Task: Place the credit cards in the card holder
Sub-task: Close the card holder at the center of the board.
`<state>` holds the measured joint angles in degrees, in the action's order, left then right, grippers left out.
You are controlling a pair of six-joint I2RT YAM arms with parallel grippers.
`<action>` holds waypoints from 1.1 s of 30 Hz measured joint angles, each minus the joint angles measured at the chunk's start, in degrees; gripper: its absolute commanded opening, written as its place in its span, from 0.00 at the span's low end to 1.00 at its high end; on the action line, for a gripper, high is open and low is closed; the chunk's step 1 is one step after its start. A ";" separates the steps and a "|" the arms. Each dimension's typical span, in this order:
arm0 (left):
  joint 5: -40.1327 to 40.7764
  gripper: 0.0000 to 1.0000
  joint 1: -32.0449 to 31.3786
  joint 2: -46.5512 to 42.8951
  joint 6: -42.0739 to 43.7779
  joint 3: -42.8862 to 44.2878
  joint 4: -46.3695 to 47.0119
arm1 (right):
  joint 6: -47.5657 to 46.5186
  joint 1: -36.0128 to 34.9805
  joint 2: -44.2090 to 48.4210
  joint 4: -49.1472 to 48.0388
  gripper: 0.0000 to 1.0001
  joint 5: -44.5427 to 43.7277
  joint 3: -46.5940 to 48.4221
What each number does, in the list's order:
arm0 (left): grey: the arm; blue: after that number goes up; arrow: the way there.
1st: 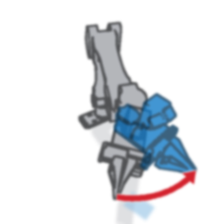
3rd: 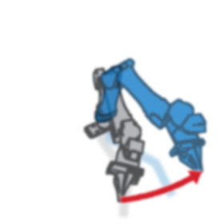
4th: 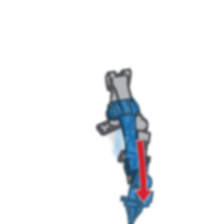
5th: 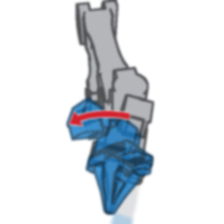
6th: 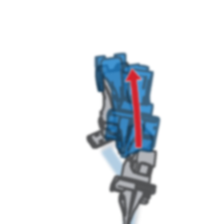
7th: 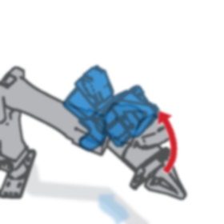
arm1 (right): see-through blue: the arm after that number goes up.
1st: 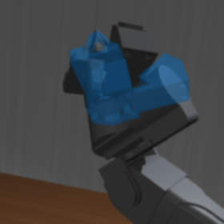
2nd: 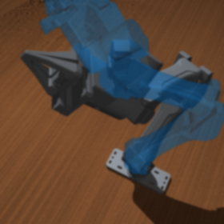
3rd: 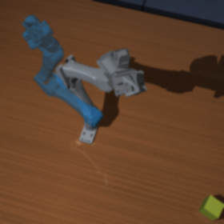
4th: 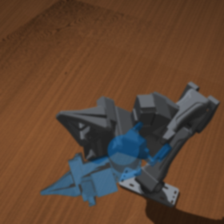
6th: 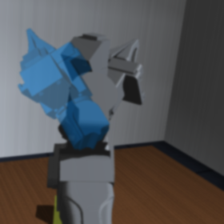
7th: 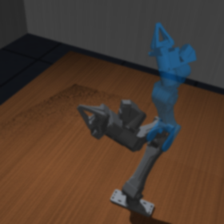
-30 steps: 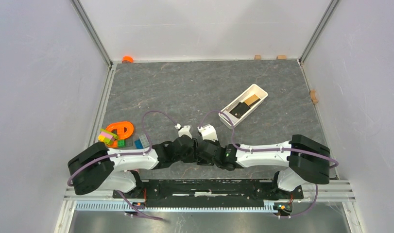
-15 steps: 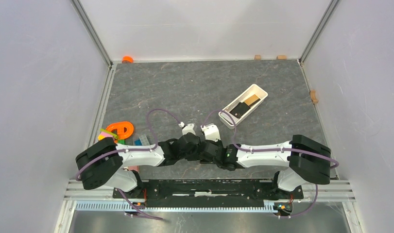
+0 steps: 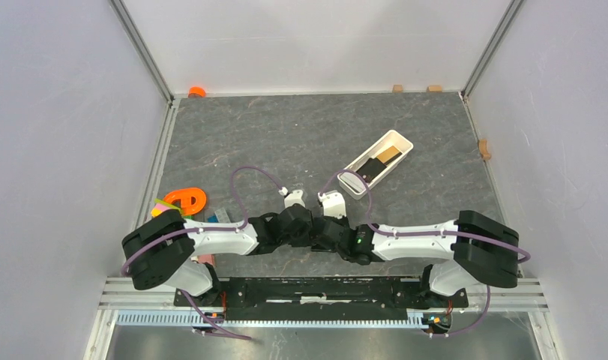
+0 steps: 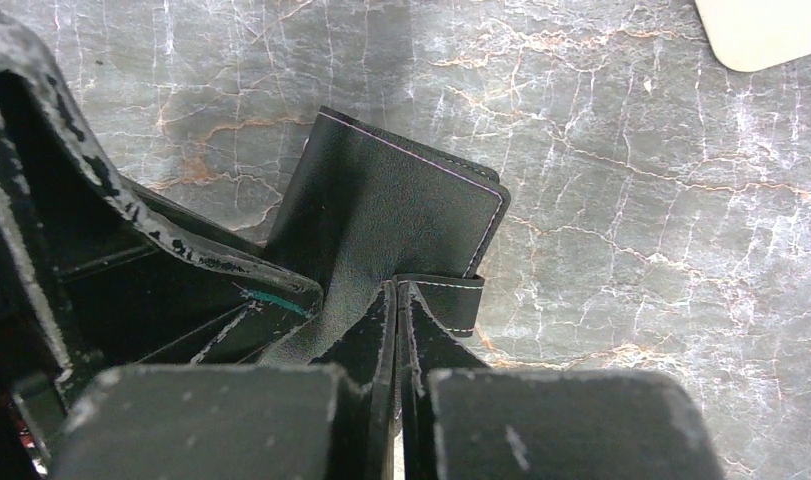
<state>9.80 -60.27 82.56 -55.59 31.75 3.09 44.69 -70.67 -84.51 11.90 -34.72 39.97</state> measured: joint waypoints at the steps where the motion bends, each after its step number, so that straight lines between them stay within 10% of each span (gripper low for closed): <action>1: 0.02 0.39 0.00 0.11 -0.02 0.13 -0.02 | 0.02 0.09 0.24 -0.42 0.00 -0.02 -0.37; 33: 0.52 0.40 -0.35 1.07 0.00 1.29 -0.83 | -1.01 1.05 2.91 -7.82 0.00 0.70 -4.96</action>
<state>10.33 -60.62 83.64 -55.59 33.04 2.26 43.68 -69.63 -81.60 4.08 -34.02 35.00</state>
